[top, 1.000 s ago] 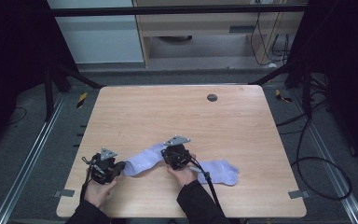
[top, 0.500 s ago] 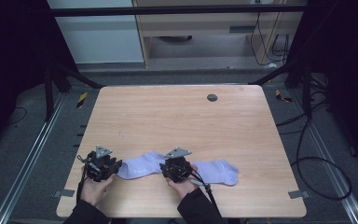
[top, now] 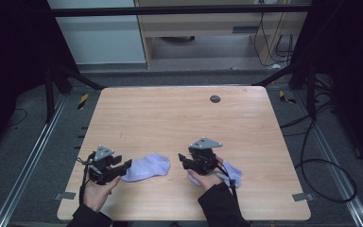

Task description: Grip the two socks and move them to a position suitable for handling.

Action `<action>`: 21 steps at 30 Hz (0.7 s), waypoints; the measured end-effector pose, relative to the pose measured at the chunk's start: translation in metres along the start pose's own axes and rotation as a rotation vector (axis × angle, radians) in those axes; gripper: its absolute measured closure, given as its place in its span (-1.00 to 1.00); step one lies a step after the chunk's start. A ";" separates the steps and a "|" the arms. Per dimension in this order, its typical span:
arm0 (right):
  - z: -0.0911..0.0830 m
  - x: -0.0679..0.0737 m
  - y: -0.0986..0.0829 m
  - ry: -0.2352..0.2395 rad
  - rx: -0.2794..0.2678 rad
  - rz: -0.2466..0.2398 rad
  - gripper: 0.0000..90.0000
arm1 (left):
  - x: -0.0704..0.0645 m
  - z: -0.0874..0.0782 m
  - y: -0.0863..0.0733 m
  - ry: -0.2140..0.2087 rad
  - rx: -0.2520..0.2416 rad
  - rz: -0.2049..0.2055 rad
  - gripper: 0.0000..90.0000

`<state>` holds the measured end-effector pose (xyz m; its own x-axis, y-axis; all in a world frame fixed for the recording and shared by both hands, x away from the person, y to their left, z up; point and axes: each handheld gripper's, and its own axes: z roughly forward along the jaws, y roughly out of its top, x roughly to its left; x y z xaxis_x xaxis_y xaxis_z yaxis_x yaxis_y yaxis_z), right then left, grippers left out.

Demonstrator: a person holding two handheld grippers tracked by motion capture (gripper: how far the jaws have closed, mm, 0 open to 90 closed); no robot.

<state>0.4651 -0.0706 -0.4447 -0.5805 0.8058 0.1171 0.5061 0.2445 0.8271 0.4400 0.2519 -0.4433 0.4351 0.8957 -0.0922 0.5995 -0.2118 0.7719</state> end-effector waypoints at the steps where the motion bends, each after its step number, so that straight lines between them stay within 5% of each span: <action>1: -0.010 -0.010 -0.001 -0.019 -0.004 0.001 0.08 | -0.003 0.000 0.001 -0.007 -0.001 0.006 0.09; 11: -0.056 -0.053 -0.027 -0.090 0.006 0.018 -0.01 | -0.047 0.017 0.017 -0.087 0.004 0.060 0.07; 21: -0.086 -0.080 -0.051 -0.145 0.033 0.031 -0.01 | -0.087 0.039 0.023 -0.127 0.023 0.135 0.06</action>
<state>0.4302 -0.1937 -0.4490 -0.4675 0.8820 0.0594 0.5444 0.2343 0.8054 0.4420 0.1535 -0.4415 0.5934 0.8020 -0.0684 0.5442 -0.3371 0.7682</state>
